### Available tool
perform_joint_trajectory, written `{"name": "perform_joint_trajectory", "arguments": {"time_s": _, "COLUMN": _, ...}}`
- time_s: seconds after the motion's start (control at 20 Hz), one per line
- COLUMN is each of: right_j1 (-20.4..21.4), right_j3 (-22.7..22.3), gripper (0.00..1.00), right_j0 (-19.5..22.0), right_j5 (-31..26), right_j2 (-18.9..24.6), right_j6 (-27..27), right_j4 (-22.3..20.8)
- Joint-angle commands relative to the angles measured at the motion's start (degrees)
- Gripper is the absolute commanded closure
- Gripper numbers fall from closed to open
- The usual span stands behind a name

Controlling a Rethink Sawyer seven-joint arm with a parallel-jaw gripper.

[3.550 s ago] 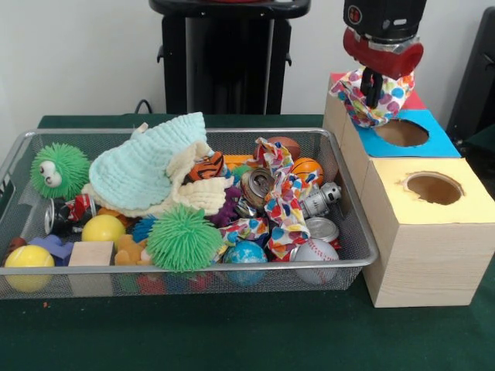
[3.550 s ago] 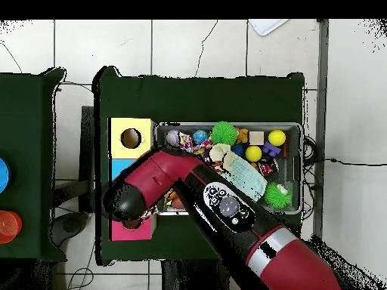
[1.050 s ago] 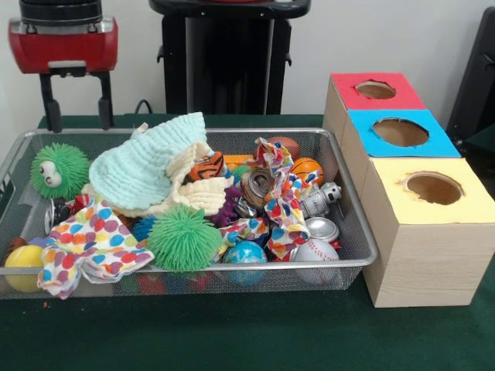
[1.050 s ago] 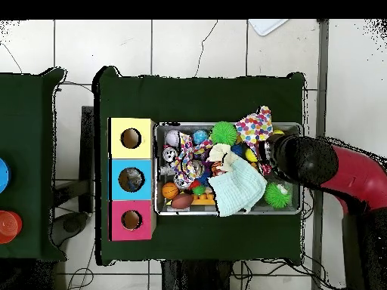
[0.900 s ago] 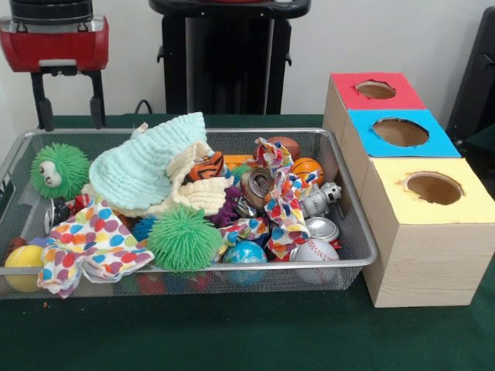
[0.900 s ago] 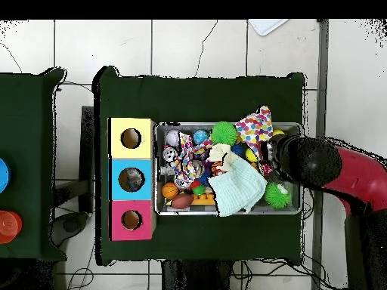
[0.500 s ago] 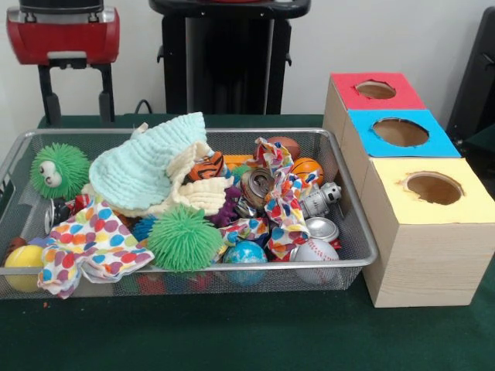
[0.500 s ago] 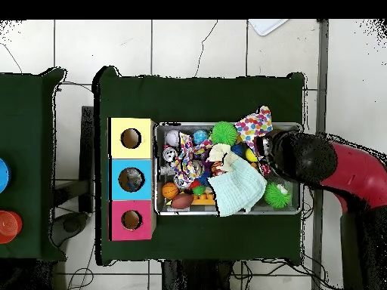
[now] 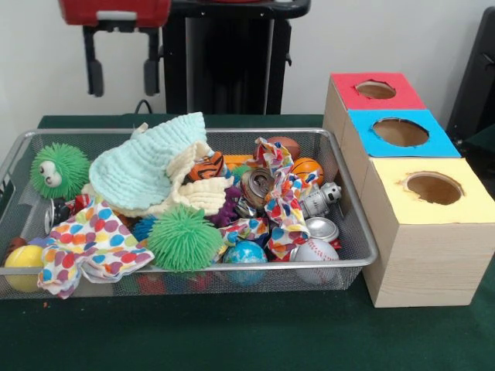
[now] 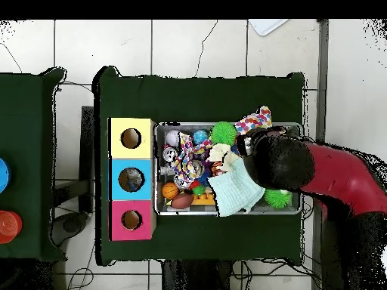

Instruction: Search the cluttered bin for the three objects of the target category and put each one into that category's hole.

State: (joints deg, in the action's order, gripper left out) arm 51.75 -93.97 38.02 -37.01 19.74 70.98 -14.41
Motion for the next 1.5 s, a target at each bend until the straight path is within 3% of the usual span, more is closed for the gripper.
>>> {"name": "perform_joint_trajectory", "arguments": {"time_s": 0.05, "right_j1": 2.6, "right_j3": -7.9, "gripper": 0.0, "right_j0": -3.2, "right_j5": 0.0, "right_j2": -2.9, "right_j6": 12.6, "right_j4": 2.0}}
{"name": "perform_joint_trajectory", "arguments": {"time_s": 0.35, "right_j1": 4.8, "right_j3": -8.8, "gripper": 0.0, "right_j0": -6.1, "right_j5": -3.9, "right_j2": -4.0, "right_j6": 12.1, "right_j4": 4.3}}
{"name": "perform_joint_trajectory", "arguments": {"time_s": 0.5, "right_j1": 3.9, "right_j3": -8.2, "gripper": 0.0, "right_j0": -9.9, "right_j5": -6.5, "right_j2": -8.5, "right_j6": 14.9, "right_j4": 1.6}}
{"name": "perform_joint_trajectory", "arguments": {"time_s": 0.55, "right_j1": 3.3, "right_j3": -8.1, "gripper": 0.0, "right_j0": -10.9, "right_j5": -7.6, "right_j2": -9.4, "right_j6": 16.7, "right_j4": 2.6}}
{"name": "perform_joint_trajectory", "arguments": {"time_s": 0.75, "right_j1": 0.5, "right_j3": -7.9, "gripper": 0.0, "right_j0": -13.2, "right_j5": -5.9, "right_j2": -12.0, "right_j6": 18.8, "right_j4": 3.8}}
{"name": "perform_joint_trajectory", "arguments": {"time_s": 1.05, "right_j1": -2.1, "right_j3": -11.2, "gripper": 0.0, "right_j0": -14.4, "right_j5": -1.0, "right_j2": -14.7, "right_j6": 20.0, "right_j4": 5.7}}
{"name": "perform_joint_trajectory", "arguments": {"time_s": 1.5, "right_j1": -5.7, "right_j3": -14.7, "gripper": 0.0, "right_j0": -14.0, "right_j5": 10.6, "right_j2": -14.4, "right_j6": 19.3, "right_j4": 5.6}}
